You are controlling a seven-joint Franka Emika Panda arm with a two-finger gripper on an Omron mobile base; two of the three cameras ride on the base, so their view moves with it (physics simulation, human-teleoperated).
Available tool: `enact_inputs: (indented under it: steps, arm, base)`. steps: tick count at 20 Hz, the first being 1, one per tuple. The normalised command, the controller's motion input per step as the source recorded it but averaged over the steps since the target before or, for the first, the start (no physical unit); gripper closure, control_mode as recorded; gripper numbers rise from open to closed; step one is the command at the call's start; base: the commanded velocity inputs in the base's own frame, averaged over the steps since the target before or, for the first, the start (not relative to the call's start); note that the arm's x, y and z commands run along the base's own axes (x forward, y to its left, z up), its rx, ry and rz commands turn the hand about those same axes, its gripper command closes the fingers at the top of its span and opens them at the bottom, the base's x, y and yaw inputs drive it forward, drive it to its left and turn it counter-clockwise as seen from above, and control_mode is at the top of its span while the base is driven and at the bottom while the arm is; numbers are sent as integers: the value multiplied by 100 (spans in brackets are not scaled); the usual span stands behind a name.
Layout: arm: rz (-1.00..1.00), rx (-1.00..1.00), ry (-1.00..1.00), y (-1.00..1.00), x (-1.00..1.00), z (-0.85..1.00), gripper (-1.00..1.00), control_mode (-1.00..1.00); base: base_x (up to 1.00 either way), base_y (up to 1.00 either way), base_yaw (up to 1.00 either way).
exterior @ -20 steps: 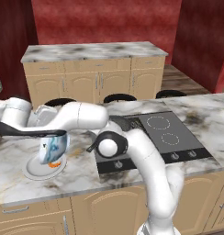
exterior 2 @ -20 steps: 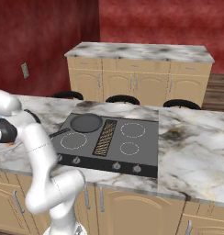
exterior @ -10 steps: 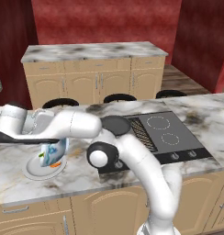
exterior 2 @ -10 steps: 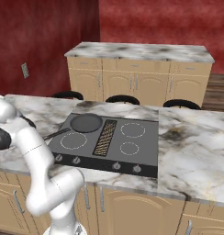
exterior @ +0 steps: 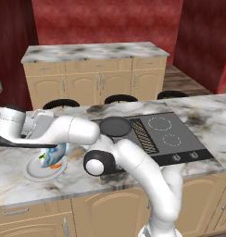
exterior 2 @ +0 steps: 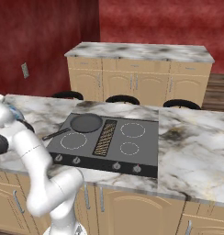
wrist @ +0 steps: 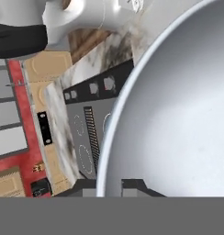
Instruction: Place the shrimp on the plate and place the lemon on the same plate.
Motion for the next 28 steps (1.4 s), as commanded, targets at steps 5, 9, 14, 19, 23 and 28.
enact_inputs:
  steps: [5,9,14,19,23,28]
  arm:
    - [0,-8,-10,26,-8,-1,100,-100]
    - [0,-10,-10,10,-7,0,100,-100]
    - [0,-11,-8,9,-7,0,100,-100]
    - [0,-11,-10,7,-3,2,100,-100]
    - [0,-10,-9,7,-1,10,100,-100]
    - [1,-6,-3,6,-7,6,100,-100]
  base:
    - [0,0,0]
    - [0,0,0]
    - [0,0,0]
    - [0,0,0]
    - [0,0,0]
    - [0,0,0]
